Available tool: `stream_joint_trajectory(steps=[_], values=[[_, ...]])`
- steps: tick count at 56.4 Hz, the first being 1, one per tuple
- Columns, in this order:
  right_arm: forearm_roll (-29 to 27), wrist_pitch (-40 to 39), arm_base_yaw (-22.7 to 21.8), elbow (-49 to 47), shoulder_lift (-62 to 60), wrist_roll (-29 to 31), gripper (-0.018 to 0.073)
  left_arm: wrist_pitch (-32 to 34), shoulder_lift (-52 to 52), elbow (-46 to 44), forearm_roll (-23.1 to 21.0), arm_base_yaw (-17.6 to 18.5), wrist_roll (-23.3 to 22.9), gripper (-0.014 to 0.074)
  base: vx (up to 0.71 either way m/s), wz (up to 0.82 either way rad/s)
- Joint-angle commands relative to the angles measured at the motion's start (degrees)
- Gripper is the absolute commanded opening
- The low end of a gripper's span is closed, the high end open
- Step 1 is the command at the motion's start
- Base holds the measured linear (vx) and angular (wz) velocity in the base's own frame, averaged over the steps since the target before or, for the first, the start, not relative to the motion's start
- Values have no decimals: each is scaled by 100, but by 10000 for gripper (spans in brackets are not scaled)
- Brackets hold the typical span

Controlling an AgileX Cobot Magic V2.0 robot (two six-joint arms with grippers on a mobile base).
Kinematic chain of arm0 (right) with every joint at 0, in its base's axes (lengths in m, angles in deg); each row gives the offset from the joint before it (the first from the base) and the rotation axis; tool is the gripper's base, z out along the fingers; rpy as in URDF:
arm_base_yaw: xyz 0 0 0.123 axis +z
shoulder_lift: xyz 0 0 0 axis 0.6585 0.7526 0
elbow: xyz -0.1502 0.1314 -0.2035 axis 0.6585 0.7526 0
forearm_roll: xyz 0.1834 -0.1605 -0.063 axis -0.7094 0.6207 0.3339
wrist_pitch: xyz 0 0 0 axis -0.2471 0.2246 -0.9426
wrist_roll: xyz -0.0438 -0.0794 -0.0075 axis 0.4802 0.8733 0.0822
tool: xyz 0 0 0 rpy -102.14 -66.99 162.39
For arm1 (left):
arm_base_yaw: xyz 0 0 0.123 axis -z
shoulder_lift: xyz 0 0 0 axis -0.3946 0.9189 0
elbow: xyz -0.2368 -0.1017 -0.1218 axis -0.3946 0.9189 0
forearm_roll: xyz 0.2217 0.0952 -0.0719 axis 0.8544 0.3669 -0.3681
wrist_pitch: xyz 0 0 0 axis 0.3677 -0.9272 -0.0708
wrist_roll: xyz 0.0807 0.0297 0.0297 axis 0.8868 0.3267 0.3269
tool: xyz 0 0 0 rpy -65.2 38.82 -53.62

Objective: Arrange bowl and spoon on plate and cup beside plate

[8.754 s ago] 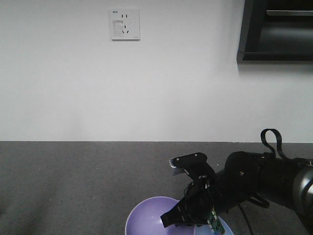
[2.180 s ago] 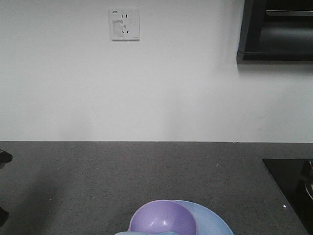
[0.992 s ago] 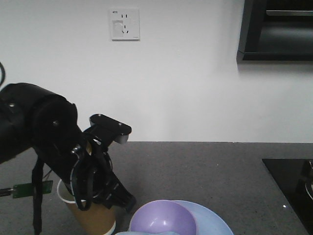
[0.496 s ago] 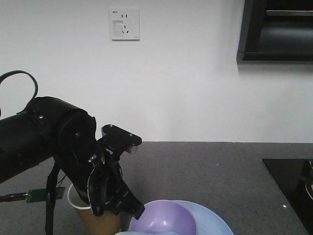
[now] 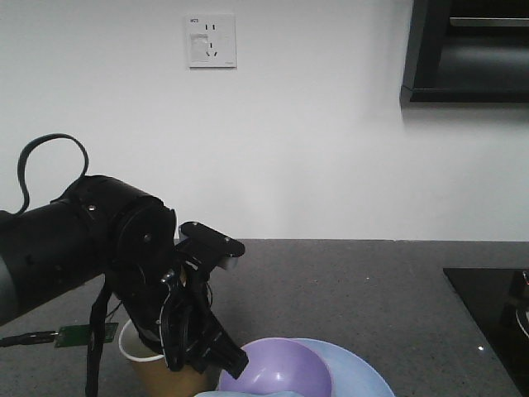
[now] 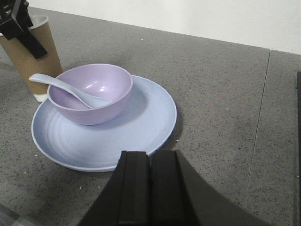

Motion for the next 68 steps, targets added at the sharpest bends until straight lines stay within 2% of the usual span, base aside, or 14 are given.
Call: stream_joint_trajectory(steps=[1,7,13,34,48,53,56,59,64,68], values=[[52,-443,-17,-162,113,34,-8,163,-271,-167,36,19,-61,349,0,0],[52,-443,-17,-162,113,34,-8,157,-271,-167,30,19,-64,421,0,0],[52,-443,-17,-162,113,34,-8,145,-277,-173,30,19,-64,456,0,0],[85,-437,-17,-162,113,34,-8,-427,-282,-754,30,19,-64,457,0,0],[85,-431,-17,-162,113,34,-8,-437,-618,-1234,-164,19,-59,440,0,0],[85,-431,-17,-162,113,34,-8,-437,-867,-1357,-165,19,-59,377,0,0],[85,-431,-17,-162,113,34,-8,-430,-1038,-1364,-153,19,-59,304,0,0],[85,-431,-17,-162,113,34,-8,-436,-1219,-1364,-135,19,-59,205,0,0],[85,-431,-17,-162,113,34,-8,-410,-1580,-1364,-98,19,29,-10,0,0],[85,-387,-17,-162,113,34,-8,-322,-1882,-1341,-101,19,160,-9,0,0]])
